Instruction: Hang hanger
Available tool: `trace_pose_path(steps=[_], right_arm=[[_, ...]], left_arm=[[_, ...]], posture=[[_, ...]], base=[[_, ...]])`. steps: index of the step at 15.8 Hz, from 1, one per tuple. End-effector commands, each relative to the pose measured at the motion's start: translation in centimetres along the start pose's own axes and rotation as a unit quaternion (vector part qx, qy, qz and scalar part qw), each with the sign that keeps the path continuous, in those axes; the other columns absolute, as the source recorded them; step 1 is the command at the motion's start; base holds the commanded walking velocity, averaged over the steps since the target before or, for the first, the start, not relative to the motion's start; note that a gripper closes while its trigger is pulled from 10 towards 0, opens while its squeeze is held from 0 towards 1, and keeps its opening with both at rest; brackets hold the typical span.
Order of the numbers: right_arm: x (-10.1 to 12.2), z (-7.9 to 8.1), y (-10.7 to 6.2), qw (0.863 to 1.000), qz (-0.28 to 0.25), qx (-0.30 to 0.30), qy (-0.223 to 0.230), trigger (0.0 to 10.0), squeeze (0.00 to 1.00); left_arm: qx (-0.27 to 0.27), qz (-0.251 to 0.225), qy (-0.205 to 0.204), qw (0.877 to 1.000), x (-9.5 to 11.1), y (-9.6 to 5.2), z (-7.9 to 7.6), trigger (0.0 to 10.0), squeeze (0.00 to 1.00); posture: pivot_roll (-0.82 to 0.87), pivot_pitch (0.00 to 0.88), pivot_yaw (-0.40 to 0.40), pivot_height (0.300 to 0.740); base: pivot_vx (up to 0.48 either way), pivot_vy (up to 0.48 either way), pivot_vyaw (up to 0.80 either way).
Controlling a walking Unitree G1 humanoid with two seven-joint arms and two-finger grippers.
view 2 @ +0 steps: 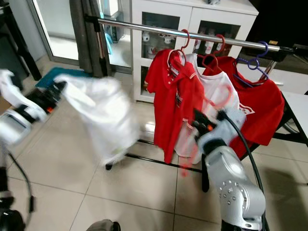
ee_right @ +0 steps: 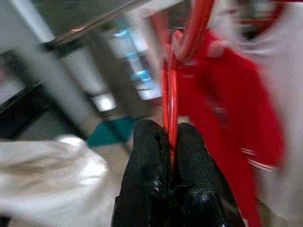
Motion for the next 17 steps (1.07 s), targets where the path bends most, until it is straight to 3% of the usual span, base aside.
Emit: trace_pose_path(steps=[1, 3, 7, 8, 9, 10, 11, 13, 16, 17], right_arm=[[-0.9, 0.6, -0.2, 0.998, 0.042, 0.025, -0.026, 10.0, 0.0], [-1.4, 0.6, -0.3, 0.997, 0.058, 0.032, -0.029, 10.0, 0.0], [-2.3, -0.2, -1.0, 0.989, 0.1, 0.049, -0.101, 10.0, 0.0], [-2.7, -1.1, -1.2, 0.984, 0.119, 0.041, -0.125, 10.0, 0.0], [-3.0, -1.5, -1.3, 0.982, 0.126, 0.04, -0.134, 10.0, 0.0], [-3.8, -2.3, -1.5, 0.978, 0.136, 0.026, -0.154, 10.0, 0.0], [-4.1, -2.7, -1.4, 0.977, 0.137, 0.016, -0.16, 10.0, 0.0], [-5.0, -3.6, -1.0, 0.981, 0.121, -0.022, -0.153, 10.0, 0.0], [-6.0, -3.8, -1.0, 0.989, 0.078, -0.045, -0.118, 10.0, 0.0], [-6.0, -3.5, -0.8, 0.99, 0.075, -0.037, -0.115, 10.0, 0.0]], left_arm=[[-0.034, 0.011, 0.01, 0.999, -0.3, 0.3, -1.5, 0.0, 0.0], [-0.074, 0.033, 0.024, 0.996, -0.9, 0.2, -2.6, 0.0, 0.0], [-0.09, 0.094, 0.094, 0.987, -2.0, -0.5, -2.3, 0.0, 0.0], [-0.123, 0.142, 0.154, 0.97, -3.4, -1.4, -2.5, 0.0, 0.0], [-0.171, 0.177, 0.246, 0.937, -4.6, -2.4, -2.8, 0.0, 0.0], [-0.189, 0.219, 0.367, 0.884, -6.3, -3.2, -1.9, 0.0, 0.0], [-0.184, 0.229, 0.386, 0.875, -7.0, -3.3, -1.5, 0.0, 0.0], [-0.157, 0.201, 0.335, 0.907, -9.6, -2.4, -2.4, 0.0, 0.0], [-0.136, 0.181, 0.291, 0.93, -13.3, -3.2, -3.4, 0.0, 0.0], [-0.135, 0.186, 0.3, 0.926, -13.9, -3.4, -3.4, 0.0, 0.0]], posture=[[0.01, 0.0, -0.006, 0.74], [0.01, 0.0, -0.007, 0.74], [0.0, 0.0, -0.01, 0.74], [0.0, 0.0, -0.015, 0.74], [0.0, 0.0, -0.019, 0.74], [0.0, 0.0, -0.019, 0.74], [0.0, 0.0, -0.014, 0.74], [-0.01, 0.0, 0.002, 0.74], [-0.02, 0.0, 0.014, 0.74], [-0.01, 0.0, 0.007, 0.74]], base=[[0.0, 0.0, 0.0], [0.0, 0.0, 0.0], [0.0, 0.0, 0.0], [0.0, 0.0, 0.0], [0.0, 0.0, 0.0], [0.0, 0.0, 0.0], [0.0, 0.0, 0.0], [0.0, 0.0, 0.0], [0.0, 0.0, 0.0], [0.0, 0.0, 0.0]])
Point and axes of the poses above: a point about 5 cm out from each wrist's last joint towards the gripper, its own y axis pointing out of the wrist towards the gripper, its own x axis along the axis of the wrist's last joint, z = x × y, the point moved 1 cm from there along y, pointing out of the wrist towards the gripper, and after that the axes turned 9 degrees about y, right-handed, at the moved point
